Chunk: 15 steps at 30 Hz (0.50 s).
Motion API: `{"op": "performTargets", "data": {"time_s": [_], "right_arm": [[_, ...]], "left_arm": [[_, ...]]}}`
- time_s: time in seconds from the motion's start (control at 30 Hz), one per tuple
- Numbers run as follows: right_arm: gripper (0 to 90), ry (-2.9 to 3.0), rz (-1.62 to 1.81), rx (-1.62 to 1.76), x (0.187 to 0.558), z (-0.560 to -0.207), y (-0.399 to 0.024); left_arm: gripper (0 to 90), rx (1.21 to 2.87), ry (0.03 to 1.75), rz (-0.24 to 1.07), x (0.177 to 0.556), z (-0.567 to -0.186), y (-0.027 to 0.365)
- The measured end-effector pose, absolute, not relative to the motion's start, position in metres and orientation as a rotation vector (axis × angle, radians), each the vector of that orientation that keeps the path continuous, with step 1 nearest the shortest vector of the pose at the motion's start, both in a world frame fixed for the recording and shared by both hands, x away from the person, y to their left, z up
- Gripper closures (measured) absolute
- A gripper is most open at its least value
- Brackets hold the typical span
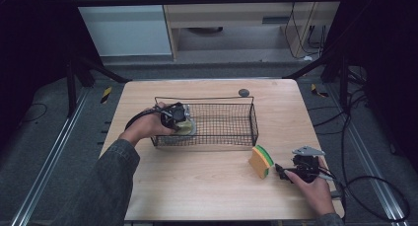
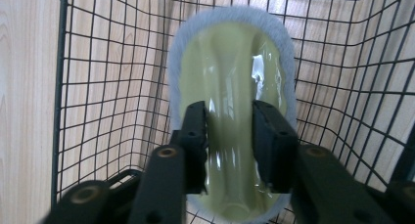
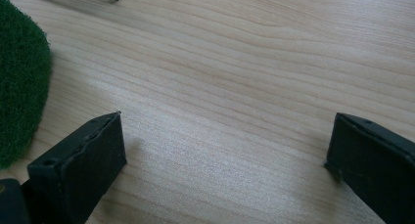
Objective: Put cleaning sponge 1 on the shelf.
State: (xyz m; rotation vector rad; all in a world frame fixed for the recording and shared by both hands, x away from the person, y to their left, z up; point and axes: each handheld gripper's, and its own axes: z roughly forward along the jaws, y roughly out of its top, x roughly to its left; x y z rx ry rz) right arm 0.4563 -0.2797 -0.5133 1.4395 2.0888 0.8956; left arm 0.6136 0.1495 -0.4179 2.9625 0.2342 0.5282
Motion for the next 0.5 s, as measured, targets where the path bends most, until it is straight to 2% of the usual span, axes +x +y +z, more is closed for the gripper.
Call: {"op": "performTargets", "data": {"time_s": [0.5], "right_arm": [[1.0, 2.088, 0.896, 1.439, 0.456, -0.513, -0.28]], "left_arm": [[58.7, 2.878, 0.297, 0.557, 0.609, -0.402, 0.16]]}}
